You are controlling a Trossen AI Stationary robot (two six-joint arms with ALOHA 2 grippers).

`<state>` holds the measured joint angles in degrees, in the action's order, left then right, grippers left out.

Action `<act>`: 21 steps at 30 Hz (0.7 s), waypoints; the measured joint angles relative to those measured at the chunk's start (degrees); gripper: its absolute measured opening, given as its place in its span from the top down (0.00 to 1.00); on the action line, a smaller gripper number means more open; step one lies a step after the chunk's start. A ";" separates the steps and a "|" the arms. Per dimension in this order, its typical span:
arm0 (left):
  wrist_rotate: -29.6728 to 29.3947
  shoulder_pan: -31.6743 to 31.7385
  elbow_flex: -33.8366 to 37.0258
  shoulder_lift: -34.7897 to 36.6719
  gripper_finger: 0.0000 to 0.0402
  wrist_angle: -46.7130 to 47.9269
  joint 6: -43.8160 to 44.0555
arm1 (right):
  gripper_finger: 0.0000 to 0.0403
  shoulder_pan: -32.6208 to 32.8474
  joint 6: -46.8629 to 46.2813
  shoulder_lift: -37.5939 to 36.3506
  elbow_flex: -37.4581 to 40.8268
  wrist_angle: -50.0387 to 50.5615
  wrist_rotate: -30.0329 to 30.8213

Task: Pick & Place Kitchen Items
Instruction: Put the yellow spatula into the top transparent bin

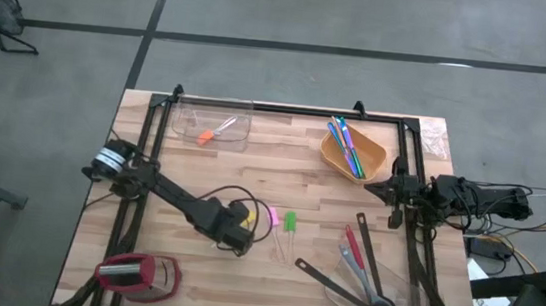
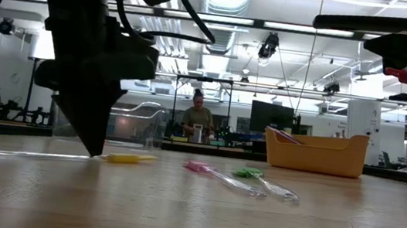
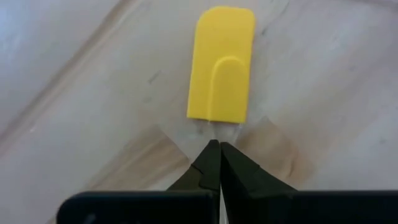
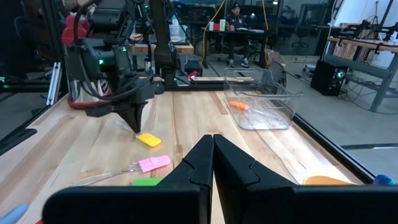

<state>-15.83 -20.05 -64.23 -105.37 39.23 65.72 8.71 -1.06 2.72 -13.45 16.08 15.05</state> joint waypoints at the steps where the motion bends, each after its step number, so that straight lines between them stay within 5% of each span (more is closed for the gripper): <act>1: -0.42 0.00 -0.16 0.38 0.99 0.08 -0.25 | 0.98 0.02 0.00 0.00 0.00 0.00 0.00; 10: -1.84 0.33 -2.14 0.84 0.94 0.43 -2.63 | 0.98 0.02 0.00 0.00 0.00 0.00 0.00; 21: -1.96 1.36 -2.06 1.24 0.58 0.04 -4.28 | 0.98 0.01 0.00 0.00 0.00 0.00 0.00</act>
<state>-17.80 -18.69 -66.29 -104.13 39.27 61.44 8.72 -1.06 2.72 -13.45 16.08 15.05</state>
